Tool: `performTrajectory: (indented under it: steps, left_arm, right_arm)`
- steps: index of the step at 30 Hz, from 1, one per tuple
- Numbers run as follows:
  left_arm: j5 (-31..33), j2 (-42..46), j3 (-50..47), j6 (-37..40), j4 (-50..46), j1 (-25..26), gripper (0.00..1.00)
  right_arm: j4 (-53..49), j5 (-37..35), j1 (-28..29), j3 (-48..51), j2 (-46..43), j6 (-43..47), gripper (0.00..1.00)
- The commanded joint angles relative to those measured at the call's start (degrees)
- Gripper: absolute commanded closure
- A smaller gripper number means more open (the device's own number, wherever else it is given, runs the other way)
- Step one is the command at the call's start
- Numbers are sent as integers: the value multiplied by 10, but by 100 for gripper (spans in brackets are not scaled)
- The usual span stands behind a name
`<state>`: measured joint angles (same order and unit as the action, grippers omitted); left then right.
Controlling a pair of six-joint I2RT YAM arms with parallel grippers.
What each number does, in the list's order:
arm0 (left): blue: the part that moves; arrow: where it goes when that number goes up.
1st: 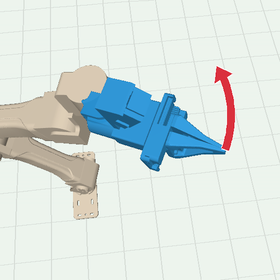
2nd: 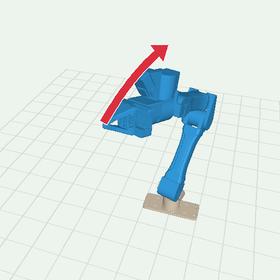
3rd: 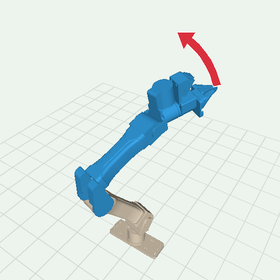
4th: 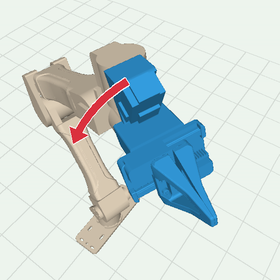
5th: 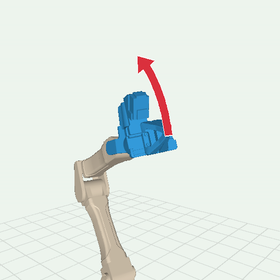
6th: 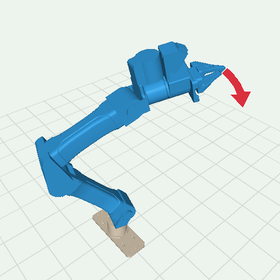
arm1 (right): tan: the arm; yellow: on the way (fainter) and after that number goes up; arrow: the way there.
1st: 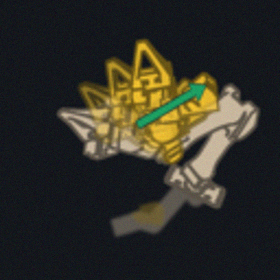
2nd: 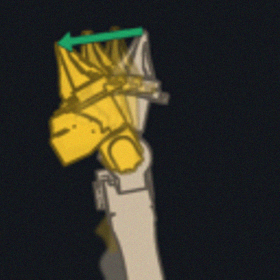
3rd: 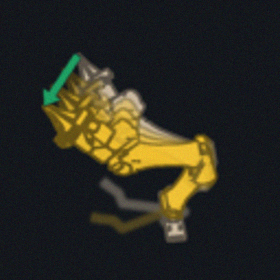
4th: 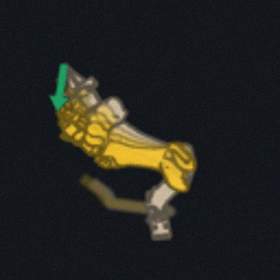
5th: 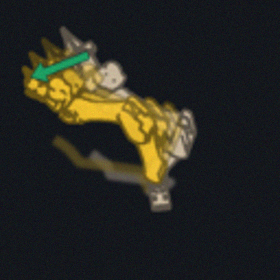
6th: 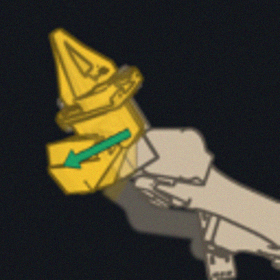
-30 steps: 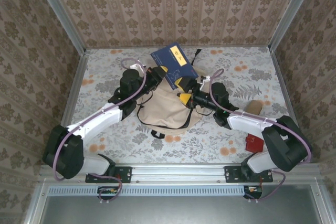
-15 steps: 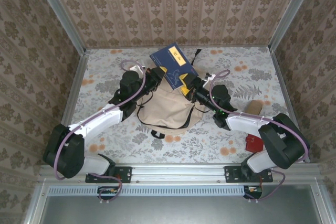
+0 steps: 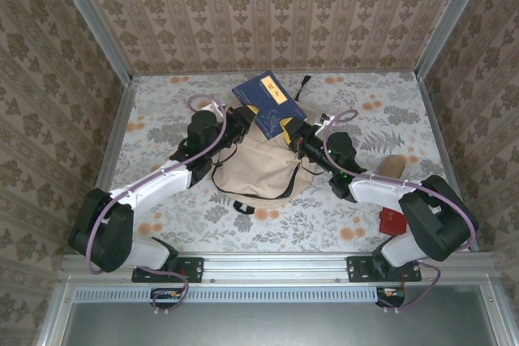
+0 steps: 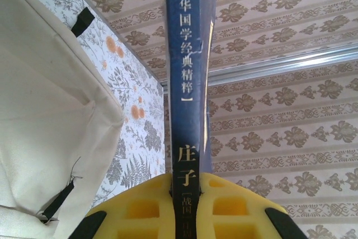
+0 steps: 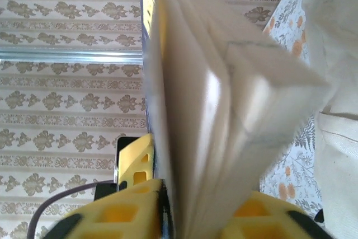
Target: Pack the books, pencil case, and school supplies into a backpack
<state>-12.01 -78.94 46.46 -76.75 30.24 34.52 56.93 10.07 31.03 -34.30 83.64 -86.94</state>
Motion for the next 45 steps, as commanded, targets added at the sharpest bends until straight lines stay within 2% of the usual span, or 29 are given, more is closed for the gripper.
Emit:
performTrajectory:
  steps: [1, 5, 7, 12, 16, 23, 26, 33, 40, 45]
  left_arm:
    - [-16, -3, -5, 7, -9, 0, 84]
    - [-37, 0, 0, 46, -108, -13, 57]
    - [-39, 4, 3, 86, -173, -19, 48]
    - [-34, 10, 24, 218, -336, -21, 35]
    - [-9, 5, 66, 333, -474, -3, 33]
    - [152, -32, 173, 486, -688, 110, 34]
    - [182, -61, 209, 515, -728, 149, 34]
    - [191, -149, 284, 543, -779, 209, 34]
    - [172, -250, 354, 571, -824, 224, 35]
    - [220, -305, 407, 573, -870, 222, 37]
  right_arm:
    - [-30, -29, 3, 5, -30, 42, 83]
    - [-161, -39, 0, -2, -86, 110, 90]
    - [-250, -56, -3, -7, -121, 150, 92]
    - [-418, -100, -25, -8, -228, 248, 93]
    - [-539, -102, -66, -12, -303, 304, 92]
    - [-671, -101, -127, -11, -399, 348, 91]
    - [-689, -100, -139, -7, -415, 350, 91]
    - [-703, -90, -156, -1, -418, 346, 91]
    - [-700, -78, -162, 5, -421, 351, 89]
    - [-697, -71, -164, 9, -421, 354, 89]
